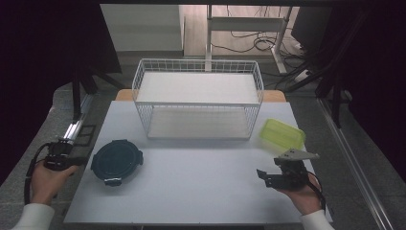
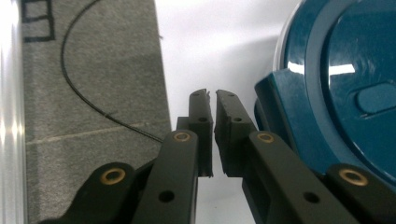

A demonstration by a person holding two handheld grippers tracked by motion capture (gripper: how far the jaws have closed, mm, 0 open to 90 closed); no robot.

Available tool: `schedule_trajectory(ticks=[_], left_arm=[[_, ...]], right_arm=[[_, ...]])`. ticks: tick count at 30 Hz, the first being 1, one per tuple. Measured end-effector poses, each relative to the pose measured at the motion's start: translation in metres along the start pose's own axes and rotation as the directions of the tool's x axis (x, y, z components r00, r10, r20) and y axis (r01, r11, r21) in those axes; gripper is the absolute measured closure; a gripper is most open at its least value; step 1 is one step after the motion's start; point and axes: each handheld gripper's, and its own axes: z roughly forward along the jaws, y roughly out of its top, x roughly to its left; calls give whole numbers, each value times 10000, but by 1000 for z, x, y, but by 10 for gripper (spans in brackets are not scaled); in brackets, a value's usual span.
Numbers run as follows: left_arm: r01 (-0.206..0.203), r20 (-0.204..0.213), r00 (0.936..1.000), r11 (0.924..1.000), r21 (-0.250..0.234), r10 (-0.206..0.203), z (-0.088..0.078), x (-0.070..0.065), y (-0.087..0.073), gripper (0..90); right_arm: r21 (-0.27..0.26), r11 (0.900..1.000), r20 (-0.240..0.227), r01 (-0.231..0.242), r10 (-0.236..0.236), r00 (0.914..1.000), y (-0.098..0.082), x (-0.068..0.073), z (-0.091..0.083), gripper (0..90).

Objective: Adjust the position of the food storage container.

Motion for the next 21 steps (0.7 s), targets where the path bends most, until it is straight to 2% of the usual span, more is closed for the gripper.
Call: schedule_trajectory(ticks=[5,6,11,21], left_arm=[[-267,199,9995,9995,175,264,6,-8,1,866],[-275,105,9996,9995,167,273,7,-9,1,881],[-146,218,9997,9998,162,142,8,-9,3,899],[-330,114,9994,9992,235,327,9,-11,6,900]], right_arm=[[42,10000,20,1,-1,10000,-1,0,1,208],[50,10000,27,2,-2,10000,0,1,1,209],[25,10000,37,80,-80,10000,1,3,0,208],[19,10000,27,68,-69,10000,3,3,1,208]])
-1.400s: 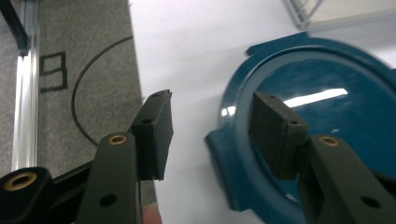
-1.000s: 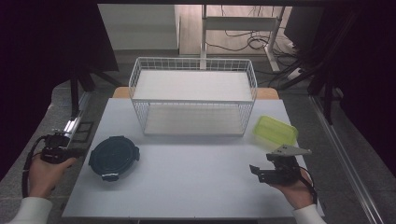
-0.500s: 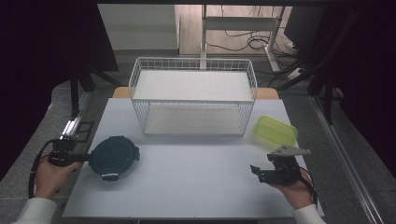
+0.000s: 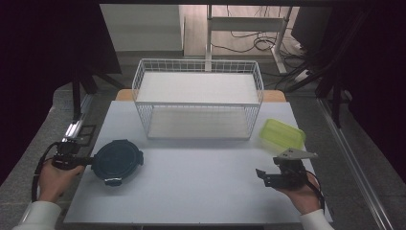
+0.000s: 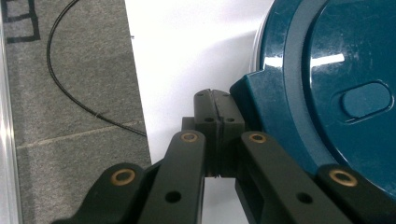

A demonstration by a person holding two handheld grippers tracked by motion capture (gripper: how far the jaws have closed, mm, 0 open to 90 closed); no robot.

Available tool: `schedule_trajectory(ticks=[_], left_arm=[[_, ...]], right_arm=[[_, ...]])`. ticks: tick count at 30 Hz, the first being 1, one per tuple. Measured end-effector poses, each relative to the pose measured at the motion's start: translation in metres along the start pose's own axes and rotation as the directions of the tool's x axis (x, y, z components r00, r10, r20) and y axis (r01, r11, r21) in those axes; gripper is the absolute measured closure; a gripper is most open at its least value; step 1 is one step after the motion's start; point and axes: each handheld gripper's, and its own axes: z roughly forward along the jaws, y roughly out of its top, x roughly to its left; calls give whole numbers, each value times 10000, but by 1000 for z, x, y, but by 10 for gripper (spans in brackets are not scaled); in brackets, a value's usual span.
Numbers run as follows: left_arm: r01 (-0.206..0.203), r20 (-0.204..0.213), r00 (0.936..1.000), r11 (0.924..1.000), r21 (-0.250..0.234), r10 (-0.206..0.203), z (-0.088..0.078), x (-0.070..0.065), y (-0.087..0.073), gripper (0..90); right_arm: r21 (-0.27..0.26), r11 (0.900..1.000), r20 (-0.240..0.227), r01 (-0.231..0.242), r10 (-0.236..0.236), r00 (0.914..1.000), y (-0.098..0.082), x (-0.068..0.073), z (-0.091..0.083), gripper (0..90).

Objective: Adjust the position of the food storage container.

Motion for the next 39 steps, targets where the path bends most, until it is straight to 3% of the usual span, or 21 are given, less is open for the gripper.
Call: schedule_trajectory(ticks=[4,16,20,34,39], left_arm=[[-71,17,10000,10000,3,71,1,-2,1,900],[-628,349,9974,9980,31,627,5,-28,11,900],[-578,442,9973,9983,-12,578,6,-31,11,900],[-999,523,9937,9950,72,994,11,-47,18,900],[-1390,562,9888,9902,93,1383,16,-67,25,900]], right_arm=[[31,10000,-13,10,-10,10000,0,1,1,208],[51,10000,9,-11,11,10000,1,1,1,208],[37,10000,21,-20,20,10000,1,0,0,208],[138,9999,-54,73,-72,10000,2,3,5,209],[129,9999,-48,72,-71,10000,2,3,5,208]])
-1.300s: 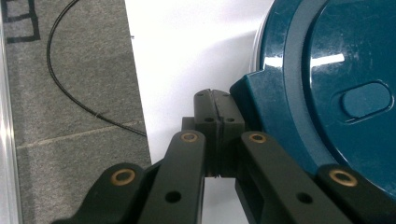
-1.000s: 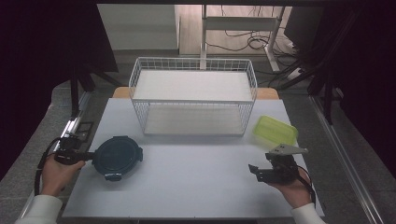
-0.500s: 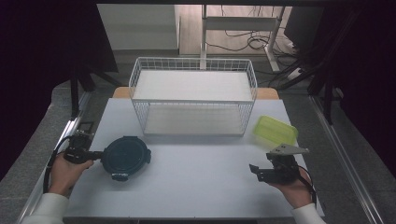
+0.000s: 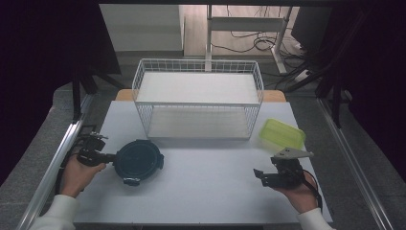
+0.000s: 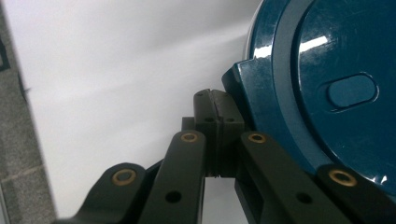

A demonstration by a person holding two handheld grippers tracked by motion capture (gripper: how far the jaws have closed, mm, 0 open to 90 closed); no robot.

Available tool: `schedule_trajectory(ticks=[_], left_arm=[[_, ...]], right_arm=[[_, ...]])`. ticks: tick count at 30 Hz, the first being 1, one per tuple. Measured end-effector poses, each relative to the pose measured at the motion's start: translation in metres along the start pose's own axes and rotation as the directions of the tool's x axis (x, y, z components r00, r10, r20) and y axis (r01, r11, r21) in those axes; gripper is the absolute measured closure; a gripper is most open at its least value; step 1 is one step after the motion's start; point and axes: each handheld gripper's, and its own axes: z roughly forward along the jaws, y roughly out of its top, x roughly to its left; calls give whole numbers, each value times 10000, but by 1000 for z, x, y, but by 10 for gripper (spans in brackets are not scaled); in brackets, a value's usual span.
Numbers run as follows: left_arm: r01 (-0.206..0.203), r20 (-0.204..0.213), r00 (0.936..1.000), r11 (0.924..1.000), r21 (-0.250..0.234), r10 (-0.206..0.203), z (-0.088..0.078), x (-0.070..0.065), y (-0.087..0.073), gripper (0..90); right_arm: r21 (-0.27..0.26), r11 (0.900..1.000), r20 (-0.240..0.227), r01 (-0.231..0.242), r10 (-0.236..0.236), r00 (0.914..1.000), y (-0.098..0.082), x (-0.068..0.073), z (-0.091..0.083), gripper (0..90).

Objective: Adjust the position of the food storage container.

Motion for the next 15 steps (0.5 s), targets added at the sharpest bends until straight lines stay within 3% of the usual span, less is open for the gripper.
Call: schedule_trajectory(ticks=[15], left_arm=[[-973,415,9944,9952,119,967,14,-45,17,900]], right_arm=[[-47,10000,32,-8,8,10000,0,-2,-2,208]])
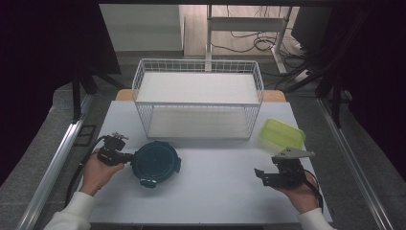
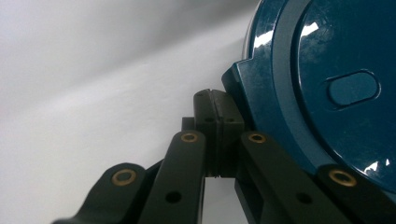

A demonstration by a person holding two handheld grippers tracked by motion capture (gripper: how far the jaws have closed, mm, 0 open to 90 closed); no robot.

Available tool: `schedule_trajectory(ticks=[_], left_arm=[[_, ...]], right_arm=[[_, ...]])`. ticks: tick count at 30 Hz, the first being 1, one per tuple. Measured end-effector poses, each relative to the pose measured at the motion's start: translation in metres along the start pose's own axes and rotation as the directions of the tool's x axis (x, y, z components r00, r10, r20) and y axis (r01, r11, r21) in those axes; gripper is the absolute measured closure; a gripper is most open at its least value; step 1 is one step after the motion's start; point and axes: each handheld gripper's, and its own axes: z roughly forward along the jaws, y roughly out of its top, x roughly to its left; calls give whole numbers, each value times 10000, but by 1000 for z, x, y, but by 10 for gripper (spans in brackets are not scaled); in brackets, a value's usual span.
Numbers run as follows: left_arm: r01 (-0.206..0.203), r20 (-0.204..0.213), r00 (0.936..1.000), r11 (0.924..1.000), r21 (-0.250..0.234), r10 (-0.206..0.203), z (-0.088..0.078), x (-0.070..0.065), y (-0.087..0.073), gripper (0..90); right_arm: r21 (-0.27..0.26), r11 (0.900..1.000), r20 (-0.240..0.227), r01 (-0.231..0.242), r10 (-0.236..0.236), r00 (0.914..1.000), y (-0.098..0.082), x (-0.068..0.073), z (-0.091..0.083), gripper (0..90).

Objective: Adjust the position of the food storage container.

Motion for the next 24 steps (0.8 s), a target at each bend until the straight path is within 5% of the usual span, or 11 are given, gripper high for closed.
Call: schedule_trajectory(ticks=[6,9,15,24], left_arm=[[-280,233,9993,9995,132,277,3,-11,-1,900],[-477,690,9965,9988,124,468,8,-22,-1,900],[-1040,977,9900,9944,177,1018,15,-43,5,900],[-1248,1323,9836,9922,69,1228,25,-65,13,900]], right_arm=[[-4,10000,-4,16,-16,10000,0,0,0,208],[1,10000,-2,14,-14,10000,0,0,0,208],[-8,10000,12,19,-19,10000,0,0,0,208],[1,10000,9,-1,1,10000,0,0,-1,208]])
